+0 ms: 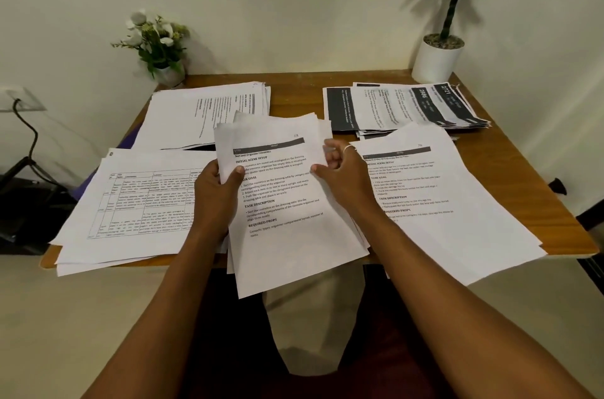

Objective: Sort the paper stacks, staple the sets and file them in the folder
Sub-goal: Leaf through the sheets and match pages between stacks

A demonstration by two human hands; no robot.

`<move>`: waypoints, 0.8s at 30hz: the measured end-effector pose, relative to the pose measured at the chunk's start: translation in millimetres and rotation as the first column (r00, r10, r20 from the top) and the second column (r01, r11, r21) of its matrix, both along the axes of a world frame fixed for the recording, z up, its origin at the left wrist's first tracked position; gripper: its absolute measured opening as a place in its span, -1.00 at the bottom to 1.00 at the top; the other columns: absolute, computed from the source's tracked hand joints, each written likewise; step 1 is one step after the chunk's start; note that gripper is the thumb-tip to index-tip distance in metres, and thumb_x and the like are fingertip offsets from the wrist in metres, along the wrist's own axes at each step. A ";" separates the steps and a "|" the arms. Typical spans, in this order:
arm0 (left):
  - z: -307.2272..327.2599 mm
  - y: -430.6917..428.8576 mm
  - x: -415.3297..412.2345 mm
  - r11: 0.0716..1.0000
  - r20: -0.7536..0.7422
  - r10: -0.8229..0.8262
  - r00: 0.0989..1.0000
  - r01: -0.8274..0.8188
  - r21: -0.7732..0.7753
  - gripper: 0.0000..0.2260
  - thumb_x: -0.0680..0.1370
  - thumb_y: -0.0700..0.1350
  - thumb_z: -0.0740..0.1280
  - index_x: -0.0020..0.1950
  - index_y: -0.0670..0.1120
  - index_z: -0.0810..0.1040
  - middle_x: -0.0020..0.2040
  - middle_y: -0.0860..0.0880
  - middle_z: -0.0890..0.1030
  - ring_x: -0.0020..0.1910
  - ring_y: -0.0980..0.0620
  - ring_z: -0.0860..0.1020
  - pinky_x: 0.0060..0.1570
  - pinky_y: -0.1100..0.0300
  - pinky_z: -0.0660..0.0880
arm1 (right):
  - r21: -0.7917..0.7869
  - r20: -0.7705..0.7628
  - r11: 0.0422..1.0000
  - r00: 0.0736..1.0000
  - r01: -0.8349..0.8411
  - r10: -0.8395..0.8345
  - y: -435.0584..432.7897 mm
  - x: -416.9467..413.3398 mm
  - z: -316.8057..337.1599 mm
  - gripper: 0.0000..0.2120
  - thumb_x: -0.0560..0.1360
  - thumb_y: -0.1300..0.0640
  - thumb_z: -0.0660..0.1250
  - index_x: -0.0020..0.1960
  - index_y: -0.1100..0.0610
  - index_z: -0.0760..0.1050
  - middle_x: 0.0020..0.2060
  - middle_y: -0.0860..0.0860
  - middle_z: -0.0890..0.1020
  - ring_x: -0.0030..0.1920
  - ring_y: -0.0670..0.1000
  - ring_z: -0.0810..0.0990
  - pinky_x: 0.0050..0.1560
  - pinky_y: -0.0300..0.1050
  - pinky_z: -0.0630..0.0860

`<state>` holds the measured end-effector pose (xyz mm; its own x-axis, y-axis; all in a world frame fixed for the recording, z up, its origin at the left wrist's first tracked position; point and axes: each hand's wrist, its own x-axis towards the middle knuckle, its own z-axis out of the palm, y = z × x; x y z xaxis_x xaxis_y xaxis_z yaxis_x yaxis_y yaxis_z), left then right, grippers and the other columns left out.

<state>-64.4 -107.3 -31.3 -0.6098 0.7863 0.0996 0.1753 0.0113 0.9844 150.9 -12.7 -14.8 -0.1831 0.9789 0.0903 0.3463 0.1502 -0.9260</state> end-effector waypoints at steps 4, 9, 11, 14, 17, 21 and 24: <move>0.7 0.7 -0.2 1.000 -0.009 -0.006 1.000 0.006 -0.006 -0.81 0.62 -0.09 0.39 0.22 -0.07 0.59 0.01 0.12 0.68 -0.09 0.23 0.68 -0.25 0.41 0.56 | -0.031 -0.013 0.999 1.000 -0.013 0.013 -0.7 -2.8 3.6 -0.56 0.43 0.14 0.59 0.21 0.03 0.47 -0.02 -0.12 0.60 -0.07 -0.21 0.57 -0.13 -0.44 0.46; 3.6 -0.6 1.8 1.000 0.000 0.013 1.000 -0.013 -0.008 -0.82 0.65 -0.05 0.34 0.18 -0.10 0.60 -0.03 0.10 0.68 -0.15 0.28 0.67 -0.29 0.45 0.52 | -0.154 -0.067 0.986 0.997 -0.055 0.046 5.1 0.6 1.9 -0.71 0.43 0.05 0.58 0.06 0.15 0.63 -0.06 -0.02 0.74 -0.06 -0.01 0.73 0.05 -0.03 0.67; 6.4 -1.1 2.6 1.000 0.000 0.028 1.000 -0.028 -0.006 -0.79 0.68 -0.01 0.27 0.16 -0.10 0.61 -0.03 0.12 0.67 -0.15 0.31 0.65 -0.28 0.50 0.48 | -0.208 -0.180 0.976 0.983 -0.063 0.025 6.1 2.2 2.0 -0.74 0.48 0.07 0.54 0.11 0.13 0.63 -0.03 -0.03 0.75 -0.02 -0.02 0.73 0.12 0.03 0.66; 8.8 0.4 3.6 0.999 0.055 0.052 0.997 -0.052 -0.013 -0.74 0.71 0.01 0.20 0.17 -0.09 0.63 -0.03 0.13 0.66 -0.09 0.22 0.62 -0.26 0.52 0.46 | -0.227 -0.212 0.972 0.977 -0.058 0.008 7.3 7.8 11.4 -0.71 0.57 0.08 0.45 0.25 0.12 0.57 0.07 -0.04 0.72 -0.01 -0.10 0.71 0.00 -0.17 0.66; 8.4 0.7 5.9 0.999 0.117 0.041 0.992 -0.041 0.001 -0.80 0.70 -0.03 0.22 0.16 -0.01 0.63 -0.04 0.14 0.67 -0.19 0.33 0.62 -0.30 0.49 0.47 | -0.193 -0.193 0.981 0.981 -0.009 -0.029 15.2 22.1 18.6 -0.75 0.59 0.08 0.41 0.25 0.09 0.58 0.07 -0.06 0.70 0.02 -0.09 0.70 0.01 -0.19 0.64; 9.6 -0.1 4.4 1.000 0.153 0.004 0.988 -0.003 -0.003 -0.78 0.64 -0.13 0.36 0.28 -0.05 0.59 -0.02 0.10 0.72 -0.09 0.22 0.69 -0.13 0.30 0.62 | -0.151 -0.172 0.987 0.981 0.061 -0.086 30.6 58.3 28.4 -0.86 0.58 0.10 0.43 0.12 0.05 0.63 -0.01 -0.12 0.72 0.03 -0.08 0.70 0.16 -0.11 0.61; 7.4 0.5 3.2 0.999 0.180 -0.025 0.983 0.030 -0.028 -0.70 0.61 -0.22 0.39 0.35 -0.07 0.54 -0.05 0.08 0.75 -0.07 0.05 0.73 -0.15 0.15 0.67 | -0.208 -0.116 0.976 0.989 0.062 -0.088 46.2 105.6 37.9 -0.80 0.57 0.10 0.44 0.18 0.08 0.63 0.03 -0.07 0.73 0.01 -0.07 0.71 0.21 -0.03 0.61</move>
